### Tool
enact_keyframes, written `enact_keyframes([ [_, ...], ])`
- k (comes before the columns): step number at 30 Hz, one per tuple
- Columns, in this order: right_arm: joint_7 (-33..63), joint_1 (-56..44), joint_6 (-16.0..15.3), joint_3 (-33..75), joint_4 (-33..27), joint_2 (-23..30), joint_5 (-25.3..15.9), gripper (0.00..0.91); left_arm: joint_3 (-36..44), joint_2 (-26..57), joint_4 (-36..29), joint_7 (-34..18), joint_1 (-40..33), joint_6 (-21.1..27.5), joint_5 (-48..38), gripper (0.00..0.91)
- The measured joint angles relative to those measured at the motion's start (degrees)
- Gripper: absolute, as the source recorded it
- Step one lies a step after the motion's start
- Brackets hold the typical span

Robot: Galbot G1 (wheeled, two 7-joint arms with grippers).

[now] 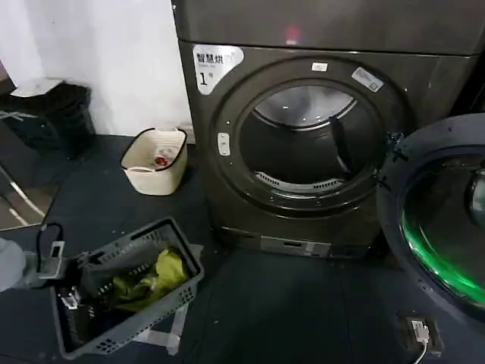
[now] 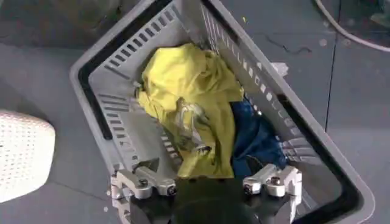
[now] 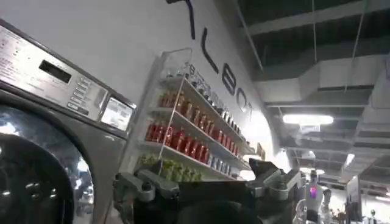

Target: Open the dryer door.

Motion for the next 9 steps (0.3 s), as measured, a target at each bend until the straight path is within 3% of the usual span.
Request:
enact_keyframes([
  [9,-0.2,0.0,-0.3,0.2,0.2,-0.2,-0.2,0.907,0.3,-0.7,0.5,-0.2,0.3,-1.6,2.3,0.907],
])
